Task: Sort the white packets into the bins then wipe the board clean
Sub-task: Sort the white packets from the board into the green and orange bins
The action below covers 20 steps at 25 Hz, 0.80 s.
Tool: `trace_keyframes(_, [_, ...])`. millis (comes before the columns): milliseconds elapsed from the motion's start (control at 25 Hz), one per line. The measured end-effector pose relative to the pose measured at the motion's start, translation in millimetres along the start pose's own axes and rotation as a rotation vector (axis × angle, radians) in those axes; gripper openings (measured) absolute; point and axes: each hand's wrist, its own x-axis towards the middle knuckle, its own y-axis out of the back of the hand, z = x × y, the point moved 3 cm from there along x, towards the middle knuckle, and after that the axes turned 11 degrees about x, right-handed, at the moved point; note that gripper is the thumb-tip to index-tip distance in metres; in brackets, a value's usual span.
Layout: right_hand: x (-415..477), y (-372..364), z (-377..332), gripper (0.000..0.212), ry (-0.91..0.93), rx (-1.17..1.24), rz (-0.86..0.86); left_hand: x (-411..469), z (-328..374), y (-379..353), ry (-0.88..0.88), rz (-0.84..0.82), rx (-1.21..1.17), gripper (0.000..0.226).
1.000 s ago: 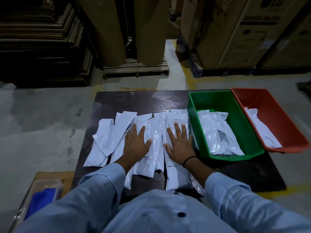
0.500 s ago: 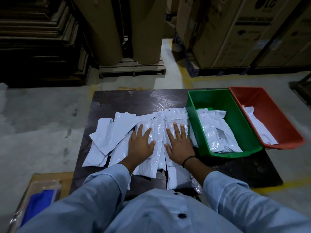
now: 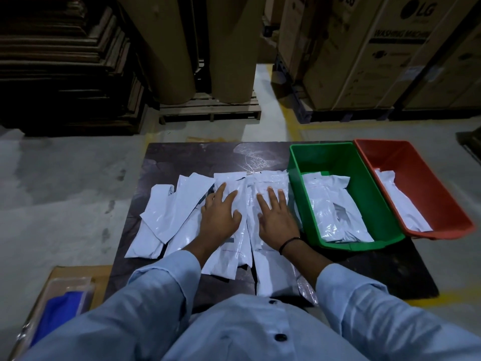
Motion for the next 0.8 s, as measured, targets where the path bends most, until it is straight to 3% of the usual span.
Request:
trace_keyframes(200, [20.3,39.1,-2.0,0.060,0.112,0.043,0.144,11.8,26.3,25.8,0.012,0.126,0.017,0.058])
trace_keyframes(440, [37.8,78.7,10.0,0.063,0.178,0.033,0.199,23.2,63.2,44.5,-0.010,0.197,0.059,0.056])
trace_keyframes(800, [26.8,135.8,95.2,0.064,0.133,-0.015,0.254,32.1,153.6,46.6,-0.093,0.233,0.069,0.055])
